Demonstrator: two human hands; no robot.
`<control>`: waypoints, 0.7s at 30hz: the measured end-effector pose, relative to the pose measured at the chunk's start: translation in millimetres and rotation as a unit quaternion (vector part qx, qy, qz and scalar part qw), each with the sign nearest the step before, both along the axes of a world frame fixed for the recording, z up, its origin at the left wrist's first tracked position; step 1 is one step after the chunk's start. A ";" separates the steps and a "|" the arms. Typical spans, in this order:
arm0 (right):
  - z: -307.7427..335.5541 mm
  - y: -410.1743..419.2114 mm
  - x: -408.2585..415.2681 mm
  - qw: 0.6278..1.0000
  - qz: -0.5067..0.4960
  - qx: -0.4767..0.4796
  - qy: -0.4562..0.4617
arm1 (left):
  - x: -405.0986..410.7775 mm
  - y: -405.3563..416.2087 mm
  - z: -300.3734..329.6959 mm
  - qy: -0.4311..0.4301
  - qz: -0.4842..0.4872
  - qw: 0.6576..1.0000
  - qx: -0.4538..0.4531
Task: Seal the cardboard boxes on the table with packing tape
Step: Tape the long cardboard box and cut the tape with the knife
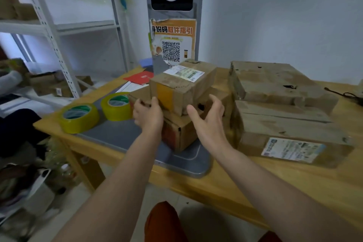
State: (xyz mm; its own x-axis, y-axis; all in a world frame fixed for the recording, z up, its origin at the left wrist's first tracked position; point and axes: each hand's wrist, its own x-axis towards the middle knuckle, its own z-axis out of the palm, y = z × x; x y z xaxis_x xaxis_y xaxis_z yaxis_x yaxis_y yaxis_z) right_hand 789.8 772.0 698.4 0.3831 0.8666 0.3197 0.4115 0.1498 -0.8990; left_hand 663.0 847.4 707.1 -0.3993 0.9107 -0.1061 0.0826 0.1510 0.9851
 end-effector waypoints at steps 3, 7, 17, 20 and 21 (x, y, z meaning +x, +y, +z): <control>6.8 11.6 6.3 1.000 -0.007 0.008 -0.026 | 28.7 -5.4 -1.8 0.030 -0.075 0.997 0.013; 13.7 26.1 18.5 0.993 -0.042 0.013 -0.105 | 37.9 -8.2 -7.1 -0.030 -0.121 0.991 0.048; 10.5 24.6 -44.7 0.931 0.048 0.255 -0.257 | -38.7 32.3 -26.9 0.276 0.038 0.960 0.038; -1.3 36.0 -69.9 0.939 0.178 0.147 -0.256 | -72.3 45.5 -32.1 0.433 0.035 0.901 -0.004; -6.7 39.7 -76.9 0.938 0.209 0.107 -0.256 | -84.5 51.8 -33.7 0.472 0.030 0.880 -0.032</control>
State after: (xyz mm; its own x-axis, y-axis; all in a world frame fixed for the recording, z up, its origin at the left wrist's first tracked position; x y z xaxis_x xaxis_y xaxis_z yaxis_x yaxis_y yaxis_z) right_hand 712.9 811.7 691.7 -0.2258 0.8017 0.5534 0.6458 0.5485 -0.5311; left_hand 578.5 899.3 673.4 -0.3840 0.8893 0.2483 0.8505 0.2360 0.4700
